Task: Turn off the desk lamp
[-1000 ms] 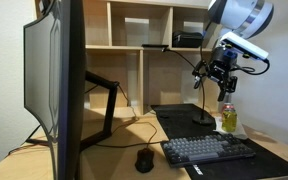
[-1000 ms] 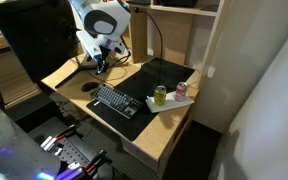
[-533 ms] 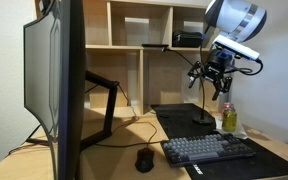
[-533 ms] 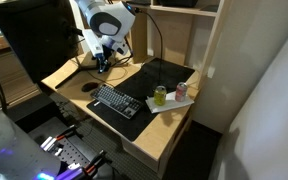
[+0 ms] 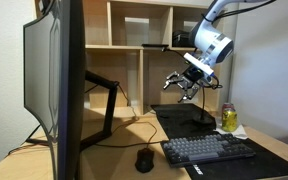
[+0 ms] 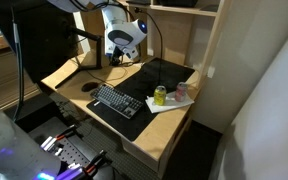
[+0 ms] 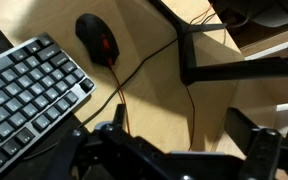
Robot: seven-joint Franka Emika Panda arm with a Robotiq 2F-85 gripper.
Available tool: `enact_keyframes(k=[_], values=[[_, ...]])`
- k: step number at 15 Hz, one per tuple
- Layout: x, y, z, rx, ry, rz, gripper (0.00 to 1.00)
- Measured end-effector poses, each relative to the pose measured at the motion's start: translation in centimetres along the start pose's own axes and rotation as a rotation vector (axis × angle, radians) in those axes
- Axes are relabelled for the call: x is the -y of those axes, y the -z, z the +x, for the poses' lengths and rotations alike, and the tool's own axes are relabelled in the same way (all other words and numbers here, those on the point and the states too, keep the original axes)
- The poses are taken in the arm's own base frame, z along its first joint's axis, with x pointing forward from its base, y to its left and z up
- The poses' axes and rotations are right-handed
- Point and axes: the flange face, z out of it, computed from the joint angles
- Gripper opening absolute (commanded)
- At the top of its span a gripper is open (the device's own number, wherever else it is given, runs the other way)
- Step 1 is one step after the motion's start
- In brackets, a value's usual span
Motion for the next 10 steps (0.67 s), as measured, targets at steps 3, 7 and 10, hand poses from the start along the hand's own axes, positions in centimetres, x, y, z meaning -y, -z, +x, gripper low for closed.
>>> enact_keyframes(k=[3,7,10], values=[[0.3,0.3,0.2,-0.005,-0.008,0.007,1.00],[0.7,-0.6,0.3,-0.030,-0.171,0.127,1.00],[1.1,-1.7,0.3,-0.080,-0.283,0.251,1.00]])
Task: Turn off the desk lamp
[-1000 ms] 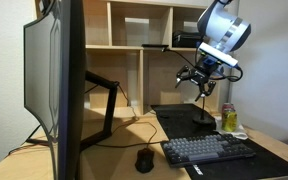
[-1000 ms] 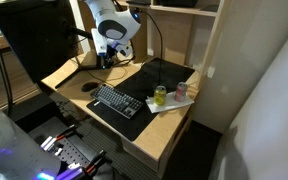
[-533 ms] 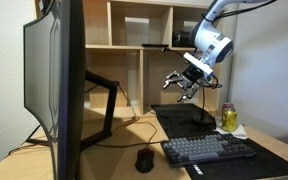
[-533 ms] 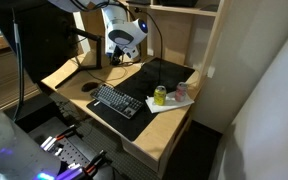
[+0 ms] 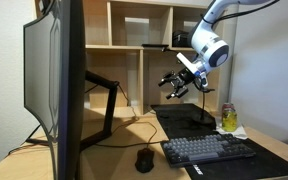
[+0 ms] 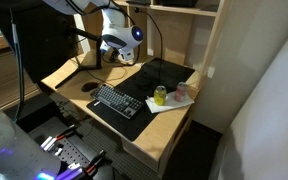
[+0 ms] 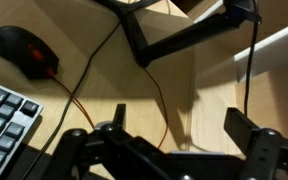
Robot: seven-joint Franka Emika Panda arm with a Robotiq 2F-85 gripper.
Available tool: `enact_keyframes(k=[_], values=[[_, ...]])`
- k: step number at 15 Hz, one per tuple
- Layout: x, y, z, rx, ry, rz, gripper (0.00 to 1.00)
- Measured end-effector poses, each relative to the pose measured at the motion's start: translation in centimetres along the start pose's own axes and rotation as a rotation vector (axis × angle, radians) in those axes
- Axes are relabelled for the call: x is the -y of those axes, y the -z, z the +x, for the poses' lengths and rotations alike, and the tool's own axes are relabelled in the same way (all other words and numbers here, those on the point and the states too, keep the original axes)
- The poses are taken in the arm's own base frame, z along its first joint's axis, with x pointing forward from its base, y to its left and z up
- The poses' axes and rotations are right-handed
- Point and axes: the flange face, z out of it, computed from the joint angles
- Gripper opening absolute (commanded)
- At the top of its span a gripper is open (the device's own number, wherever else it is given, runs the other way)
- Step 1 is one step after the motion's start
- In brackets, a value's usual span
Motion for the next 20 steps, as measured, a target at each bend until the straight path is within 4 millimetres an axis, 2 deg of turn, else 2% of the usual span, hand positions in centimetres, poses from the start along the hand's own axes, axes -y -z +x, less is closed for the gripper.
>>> enact_keyframes(k=[3,6,9,15,17,20], values=[[0.0,-0.8,-0.2,-0.028,-0.099,0.109,1.00],[0.0,-0.9,-0.3,-0.029,-0.113,0.121,1.00],[-0.3,-0.6,0.3,-0.144,-0.228,0.141,1.00],[-1.0,-1.1,-0.4,-0.378,-0.482,0.209,1.00],[-1.3,-1.9,-0.9,-0.364,-0.574,0.216,1.00],[-1.3,-2.0,-1.0,-0.361,-0.599,0.219,1.00]])
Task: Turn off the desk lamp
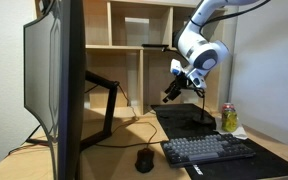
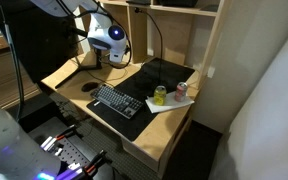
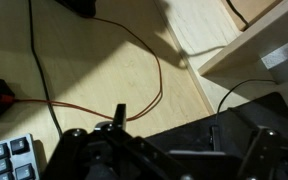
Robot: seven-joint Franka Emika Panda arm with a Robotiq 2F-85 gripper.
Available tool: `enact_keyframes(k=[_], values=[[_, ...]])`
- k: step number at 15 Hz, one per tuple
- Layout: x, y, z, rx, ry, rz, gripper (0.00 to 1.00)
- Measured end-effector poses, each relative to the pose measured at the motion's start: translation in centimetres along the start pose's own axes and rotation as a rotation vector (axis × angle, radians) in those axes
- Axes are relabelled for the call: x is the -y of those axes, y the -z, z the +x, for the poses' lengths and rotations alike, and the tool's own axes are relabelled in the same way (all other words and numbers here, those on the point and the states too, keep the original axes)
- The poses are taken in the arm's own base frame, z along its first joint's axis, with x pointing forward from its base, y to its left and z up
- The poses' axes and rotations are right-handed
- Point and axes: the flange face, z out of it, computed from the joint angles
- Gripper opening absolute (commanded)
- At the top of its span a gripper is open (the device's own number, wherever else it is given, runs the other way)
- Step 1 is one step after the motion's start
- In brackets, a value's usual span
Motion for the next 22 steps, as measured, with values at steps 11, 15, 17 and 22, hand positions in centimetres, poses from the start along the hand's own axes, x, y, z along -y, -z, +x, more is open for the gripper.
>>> enact_keyframes(k=[11,15,17,22], values=[[3.0,0.0,3.1,-0.046,-0.330,-0.056,1.00],[4.0,0.6,3.8,-0.070,-0.305,-0.032,1.00],[4.2,0.1,4.4,-0.158,-0.262,0.028,1.00],[5.0,-2.4,5.4,-0.286,-0.190,0.094,1.00]])
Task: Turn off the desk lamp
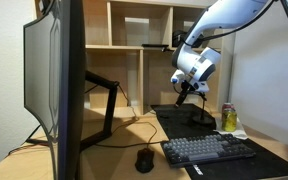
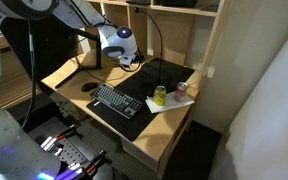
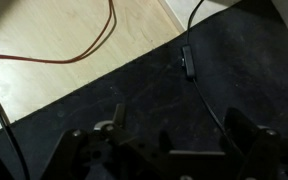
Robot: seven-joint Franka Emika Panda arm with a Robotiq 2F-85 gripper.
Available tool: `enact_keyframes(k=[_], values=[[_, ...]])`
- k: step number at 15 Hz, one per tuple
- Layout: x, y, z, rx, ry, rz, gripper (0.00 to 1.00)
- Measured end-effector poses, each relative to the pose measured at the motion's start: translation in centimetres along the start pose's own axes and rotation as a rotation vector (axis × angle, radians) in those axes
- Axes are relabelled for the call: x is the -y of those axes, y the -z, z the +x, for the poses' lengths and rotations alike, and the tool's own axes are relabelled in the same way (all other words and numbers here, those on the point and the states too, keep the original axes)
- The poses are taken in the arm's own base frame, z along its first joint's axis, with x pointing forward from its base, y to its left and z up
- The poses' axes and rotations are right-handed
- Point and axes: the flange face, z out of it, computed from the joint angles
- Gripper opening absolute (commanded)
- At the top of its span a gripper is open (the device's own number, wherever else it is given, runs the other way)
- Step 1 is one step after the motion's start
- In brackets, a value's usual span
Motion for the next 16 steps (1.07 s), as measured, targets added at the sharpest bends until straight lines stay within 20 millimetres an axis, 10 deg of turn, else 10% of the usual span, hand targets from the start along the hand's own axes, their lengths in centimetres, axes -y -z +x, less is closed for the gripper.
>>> enact_keyframes(k=[16], values=[[1.5,-4.7,-1.8,-0.153,0.276,-0.291,1.00]])
